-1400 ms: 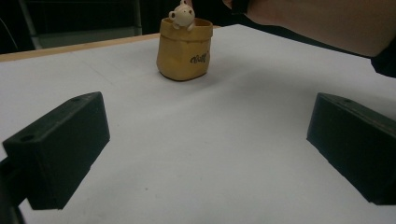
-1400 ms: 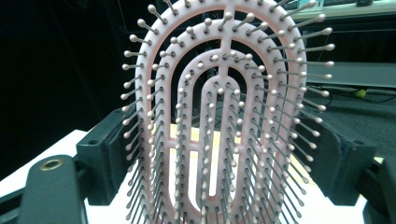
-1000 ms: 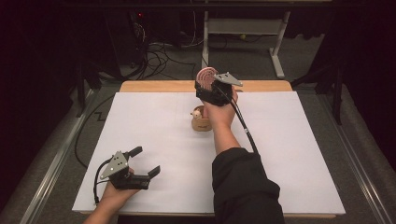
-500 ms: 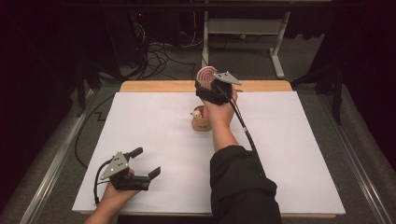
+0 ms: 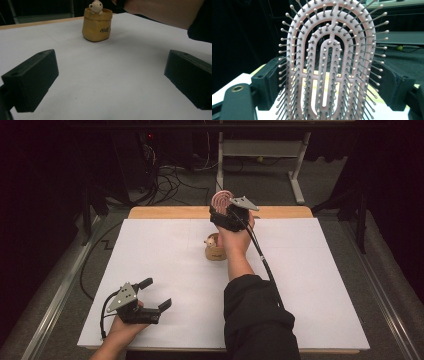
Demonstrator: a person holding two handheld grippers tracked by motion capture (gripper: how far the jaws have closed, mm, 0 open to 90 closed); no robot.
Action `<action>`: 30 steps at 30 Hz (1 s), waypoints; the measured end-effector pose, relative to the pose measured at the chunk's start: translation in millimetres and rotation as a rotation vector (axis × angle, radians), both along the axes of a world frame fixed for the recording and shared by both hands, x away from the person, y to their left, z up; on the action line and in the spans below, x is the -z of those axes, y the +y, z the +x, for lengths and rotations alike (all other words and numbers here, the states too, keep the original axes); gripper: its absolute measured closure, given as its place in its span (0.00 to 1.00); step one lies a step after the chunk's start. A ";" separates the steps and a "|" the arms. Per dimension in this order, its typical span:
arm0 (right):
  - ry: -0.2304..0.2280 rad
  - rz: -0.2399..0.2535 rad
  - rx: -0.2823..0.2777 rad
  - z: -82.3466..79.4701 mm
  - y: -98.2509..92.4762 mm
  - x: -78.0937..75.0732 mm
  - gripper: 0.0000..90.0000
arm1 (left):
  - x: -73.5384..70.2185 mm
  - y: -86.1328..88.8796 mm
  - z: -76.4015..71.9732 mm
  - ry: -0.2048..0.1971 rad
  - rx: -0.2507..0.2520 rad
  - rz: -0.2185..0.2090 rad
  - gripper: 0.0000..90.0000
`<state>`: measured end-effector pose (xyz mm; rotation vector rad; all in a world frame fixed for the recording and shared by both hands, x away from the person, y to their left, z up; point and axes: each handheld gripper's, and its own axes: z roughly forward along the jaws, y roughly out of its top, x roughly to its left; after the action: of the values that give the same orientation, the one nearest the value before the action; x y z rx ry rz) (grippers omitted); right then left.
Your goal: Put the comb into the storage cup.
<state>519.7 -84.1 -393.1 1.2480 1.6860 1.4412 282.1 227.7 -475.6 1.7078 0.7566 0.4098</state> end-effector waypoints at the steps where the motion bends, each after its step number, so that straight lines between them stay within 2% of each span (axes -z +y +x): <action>1: 0.000 -0.002 0.001 0.3 -0.1 0.0 0.20 | 0.0 0.0 -0.1 -0.001 0.000 0.000 0.00; 30: 0.005 -0.015 0.019 6.0 -1.1 4.2 0.19 | 0.1 0.9 -0.8 -0.001 -0.002 0.006 0.00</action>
<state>525.7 -85.1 -397.3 1.2566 1.6812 1.4128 281.3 228.5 -475.8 1.7127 0.7570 0.4154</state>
